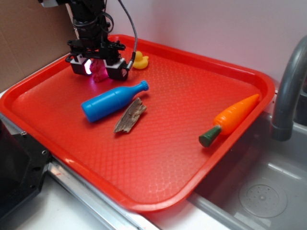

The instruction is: Grab the red paper.

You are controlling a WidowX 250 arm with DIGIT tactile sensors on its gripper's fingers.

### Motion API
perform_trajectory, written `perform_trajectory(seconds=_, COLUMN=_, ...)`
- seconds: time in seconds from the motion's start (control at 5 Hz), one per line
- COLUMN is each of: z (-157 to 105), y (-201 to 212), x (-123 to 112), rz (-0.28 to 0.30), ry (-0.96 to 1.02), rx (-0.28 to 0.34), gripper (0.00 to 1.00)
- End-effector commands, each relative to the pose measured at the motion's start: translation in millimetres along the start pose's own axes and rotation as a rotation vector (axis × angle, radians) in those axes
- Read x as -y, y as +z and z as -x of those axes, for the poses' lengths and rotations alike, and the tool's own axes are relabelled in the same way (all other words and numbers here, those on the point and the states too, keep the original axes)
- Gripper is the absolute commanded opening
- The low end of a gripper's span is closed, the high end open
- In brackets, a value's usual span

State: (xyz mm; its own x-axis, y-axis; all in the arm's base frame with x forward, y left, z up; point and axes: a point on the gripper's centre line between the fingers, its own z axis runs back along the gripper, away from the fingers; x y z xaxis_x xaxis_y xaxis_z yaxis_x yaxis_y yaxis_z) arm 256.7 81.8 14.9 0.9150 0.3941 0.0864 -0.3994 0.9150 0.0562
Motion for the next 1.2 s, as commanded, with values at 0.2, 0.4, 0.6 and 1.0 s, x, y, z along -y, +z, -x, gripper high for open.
perform_trajectory(seconds=0.2, z=13.0, y=5.2, x=-3.7, rz=0.007, ry=-0.073, rx=-0.031, gripper=0.0)
perform_trajectory(seconds=0.4, z=24.0, y=57.5, x=14.0, rz=0.037, ry=-0.112, rx=-0.043, gripper=0.0)
perform_trajectory(seconds=0.6, z=57.8, y=112.7, x=42.9, rz=0.12, ry=-0.186, rx=-0.01, gripper=0.0)
perform_trajectory(seconds=1.0, z=82.3, y=216.7, x=63.3, rz=0.182, ry=-0.35, rx=0.009, gripper=0.0)
